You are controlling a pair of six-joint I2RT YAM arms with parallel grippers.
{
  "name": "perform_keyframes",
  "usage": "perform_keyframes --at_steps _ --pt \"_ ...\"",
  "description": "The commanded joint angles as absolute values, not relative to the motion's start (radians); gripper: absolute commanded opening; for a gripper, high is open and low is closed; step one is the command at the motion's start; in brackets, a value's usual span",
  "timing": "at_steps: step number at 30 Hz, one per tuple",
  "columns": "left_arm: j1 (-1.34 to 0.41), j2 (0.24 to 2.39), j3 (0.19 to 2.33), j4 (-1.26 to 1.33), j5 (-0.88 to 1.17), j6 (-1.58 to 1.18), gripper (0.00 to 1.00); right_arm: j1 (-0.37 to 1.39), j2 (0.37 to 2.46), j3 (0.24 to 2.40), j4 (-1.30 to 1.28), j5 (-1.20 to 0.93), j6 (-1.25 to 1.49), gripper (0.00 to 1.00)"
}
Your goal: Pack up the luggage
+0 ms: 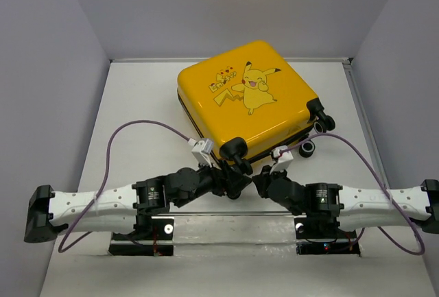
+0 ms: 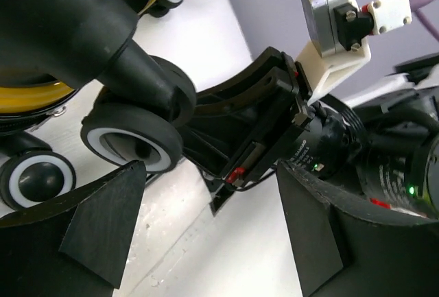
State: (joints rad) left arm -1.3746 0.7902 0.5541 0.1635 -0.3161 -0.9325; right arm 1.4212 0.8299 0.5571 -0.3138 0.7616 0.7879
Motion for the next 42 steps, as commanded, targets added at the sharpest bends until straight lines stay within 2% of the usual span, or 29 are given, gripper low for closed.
perform_keyframes --at_steps 1,10,17,21,24,27,28,31,36,42 --pt "-1.378 0.860 0.630 0.170 -0.392 -0.919 0.89 1.425 0.830 0.496 -0.246 0.870 0.851 0.19" --pt "-1.335 0.963 0.684 0.210 -0.425 -0.907 0.88 1.402 0.767 0.279 0.194 0.759 0.678 0.23" --pt "-1.276 1.022 0.699 0.268 -0.431 -0.900 0.83 1.312 0.821 0.183 0.512 0.594 0.580 0.31" --pt "-1.250 1.040 0.710 0.304 -0.445 -0.888 0.82 1.281 0.863 0.153 0.664 0.545 0.528 0.38" --pt "-1.244 1.055 0.719 0.322 -0.445 -0.873 0.80 1.272 0.919 0.149 0.766 0.540 0.502 0.40" --pt "-1.241 1.074 0.724 0.348 -0.445 -0.856 0.63 1.262 1.011 0.143 0.911 0.543 0.489 0.43" --pt "-1.239 1.080 0.729 0.356 -0.446 -0.851 0.47 1.262 1.061 0.143 0.946 0.549 0.485 0.43" --pt "-1.238 1.098 0.756 0.362 -0.448 -0.818 0.28 1.262 1.155 0.141 1.105 0.583 0.476 0.44" --pt "-1.236 1.118 0.813 0.365 -0.434 -0.760 0.10 1.262 1.288 0.107 1.362 0.647 0.436 0.49" --pt "-1.224 1.144 0.827 0.354 -0.411 -0.738 0.06 1.262 1.296 0.103 1.316 0.761 0.466 0.53"
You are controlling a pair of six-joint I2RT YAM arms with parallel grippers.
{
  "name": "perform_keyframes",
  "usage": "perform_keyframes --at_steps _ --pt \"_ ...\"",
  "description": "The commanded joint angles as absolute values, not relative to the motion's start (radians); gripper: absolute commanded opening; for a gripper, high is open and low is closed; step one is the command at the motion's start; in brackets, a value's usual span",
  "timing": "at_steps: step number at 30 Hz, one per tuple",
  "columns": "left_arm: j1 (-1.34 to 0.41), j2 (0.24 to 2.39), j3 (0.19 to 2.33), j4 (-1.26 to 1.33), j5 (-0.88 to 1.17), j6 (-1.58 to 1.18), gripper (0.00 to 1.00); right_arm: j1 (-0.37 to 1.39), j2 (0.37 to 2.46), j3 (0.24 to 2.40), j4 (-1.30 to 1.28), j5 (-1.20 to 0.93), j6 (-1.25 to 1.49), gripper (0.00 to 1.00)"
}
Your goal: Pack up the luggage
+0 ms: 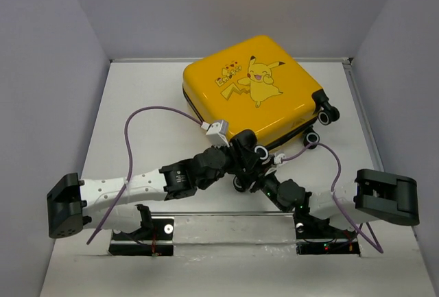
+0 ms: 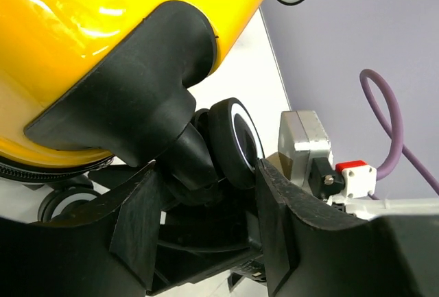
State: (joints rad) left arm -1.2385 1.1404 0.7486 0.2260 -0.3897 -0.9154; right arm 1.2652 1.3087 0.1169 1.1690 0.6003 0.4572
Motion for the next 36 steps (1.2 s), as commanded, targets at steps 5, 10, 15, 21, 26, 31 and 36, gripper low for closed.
perform_keyframes --at_steps 5,10,15,21,26,31,36 --pt "-1.190 1.160 0.798 0.394 -0.347 -0.746 0.06 1.262 1.244 0.067 1.257 0.834 0.506 0.45" --pt "-1.172 1.170 0.799 0.422 -0.308 -0.744 0.06 1.262 1.151 0.121 1.046 0.865 0.551 0.42" --pt "-1.172 1.183 0.801 0.454 -0.284 -0.738 0.06 1.262 1.176 0.138 1.085 0.862 0.480 0.52" --pt "-1.172 1.213 0.808 0.471 -0.244 -0.738 0.06 1.262 1.265 0.153 1.167 0.830 0.482 0.50" --pt "-1.172 1.215 0.805 0.482 -0.235 -0.739 0.06 1.262 1.348 0.192 1.216 0.812 0.437 0.38" --pt "-1.172 1.213 0.810 0.483 -0.215 -0.735 0.06 1.253 1.411 0.192 1.347 0.857 0.391 0.38" --pt "-1.172 1.215 0.813 0.482 -0.209 -0.732 0.06 1.253 1.457 0.189 1.474 0.880 0.325 0.36"
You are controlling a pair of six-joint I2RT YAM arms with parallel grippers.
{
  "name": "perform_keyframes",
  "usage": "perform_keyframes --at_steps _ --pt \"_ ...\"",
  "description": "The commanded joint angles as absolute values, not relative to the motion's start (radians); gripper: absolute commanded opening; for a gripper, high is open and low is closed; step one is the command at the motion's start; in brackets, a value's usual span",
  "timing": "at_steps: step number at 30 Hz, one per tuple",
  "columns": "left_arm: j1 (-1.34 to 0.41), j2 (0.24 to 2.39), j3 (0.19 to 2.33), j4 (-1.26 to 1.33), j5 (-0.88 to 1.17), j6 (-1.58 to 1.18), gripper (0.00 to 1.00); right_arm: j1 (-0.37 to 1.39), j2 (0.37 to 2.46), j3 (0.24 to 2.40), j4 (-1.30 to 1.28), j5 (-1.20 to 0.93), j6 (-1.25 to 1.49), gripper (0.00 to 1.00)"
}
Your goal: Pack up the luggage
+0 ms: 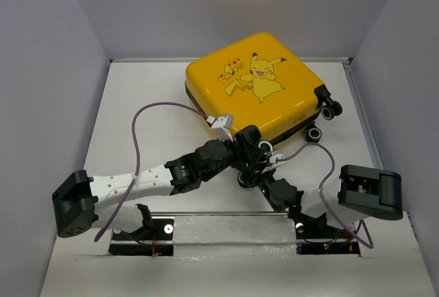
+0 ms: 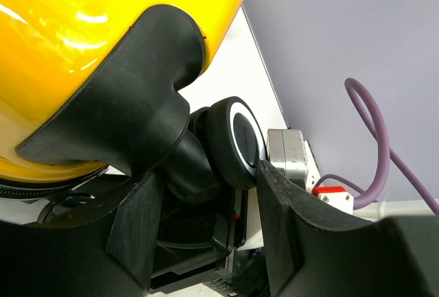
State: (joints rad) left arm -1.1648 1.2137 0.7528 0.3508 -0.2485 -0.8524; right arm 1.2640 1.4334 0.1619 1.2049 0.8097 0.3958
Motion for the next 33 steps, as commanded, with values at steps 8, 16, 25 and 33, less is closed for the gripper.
perform_keyframes --at_steps 8,16,25,33 --pt "-1.172 1.209 0.808 0.482 -0.209 -0.730 0.06 1.253 1.459 0.166 1.531 0.928 0.278 0.41" --pt "-1.172 1.224 0.810 0.480 -0.204 -0.732 0.06 1.229 1.434 0.213 1.549 0.857 0.173 0.25" --pt "-1.172 1.212 0.804 0.482 -0.209 -0.727 0.06 1.229 1.425 0.209 1.572 0.773 0.216 0.29" --pt "-1.172 1.204 0.788 0.482 -0.213 -0.729 0.06 1.229 1.427 0.190 1.670 0.770 0.201 0.37"
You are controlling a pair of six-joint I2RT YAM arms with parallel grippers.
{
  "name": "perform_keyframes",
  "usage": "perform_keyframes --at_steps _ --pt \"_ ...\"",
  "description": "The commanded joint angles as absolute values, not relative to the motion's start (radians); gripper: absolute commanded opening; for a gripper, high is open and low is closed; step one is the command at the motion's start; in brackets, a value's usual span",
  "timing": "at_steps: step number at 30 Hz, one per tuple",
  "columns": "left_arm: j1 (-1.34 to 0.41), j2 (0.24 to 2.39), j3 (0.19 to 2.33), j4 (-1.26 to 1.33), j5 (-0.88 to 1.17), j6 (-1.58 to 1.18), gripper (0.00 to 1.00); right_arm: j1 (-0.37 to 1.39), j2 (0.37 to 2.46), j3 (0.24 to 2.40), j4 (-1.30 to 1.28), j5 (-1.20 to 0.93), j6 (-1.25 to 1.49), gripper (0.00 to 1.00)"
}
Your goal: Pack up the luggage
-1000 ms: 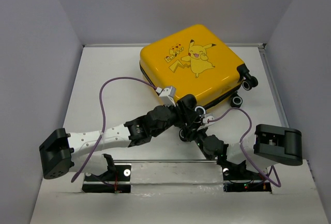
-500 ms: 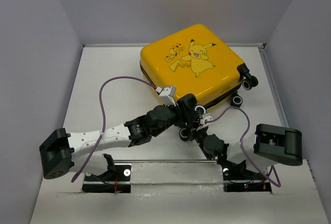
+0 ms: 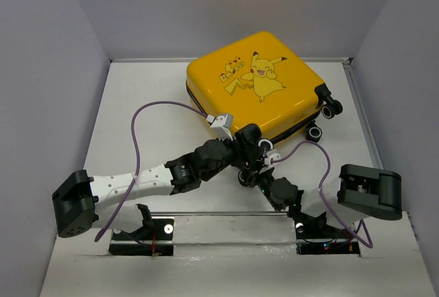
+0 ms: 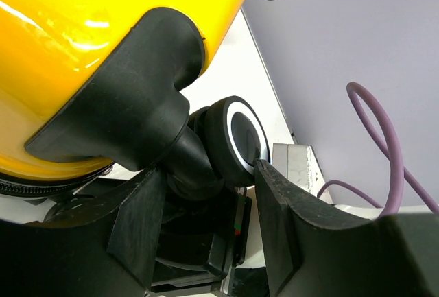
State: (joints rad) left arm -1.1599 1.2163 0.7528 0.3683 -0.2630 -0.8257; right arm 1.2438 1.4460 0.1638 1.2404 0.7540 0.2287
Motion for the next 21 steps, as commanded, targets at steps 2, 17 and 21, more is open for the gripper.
perform_keyframes --at_steps 2,17,21 --pt "-1.172 1.198 0.787 0.482 -0.216 -0.727 0.06 1.229 1.422 0.196 1.666 0.779 0.189 0.37" --pt "-1.172 1.201 0.785 0.477 -0.215 -0.733 0.06 1.229 1.405 0.258 1.715 0.782 0.130 0.07" --pt "-1.172 1.207 0.795 0.474 -0.212 -0.732 0.06 1.229 1.431 0.273 1.715 0.750 0.156 0.07"
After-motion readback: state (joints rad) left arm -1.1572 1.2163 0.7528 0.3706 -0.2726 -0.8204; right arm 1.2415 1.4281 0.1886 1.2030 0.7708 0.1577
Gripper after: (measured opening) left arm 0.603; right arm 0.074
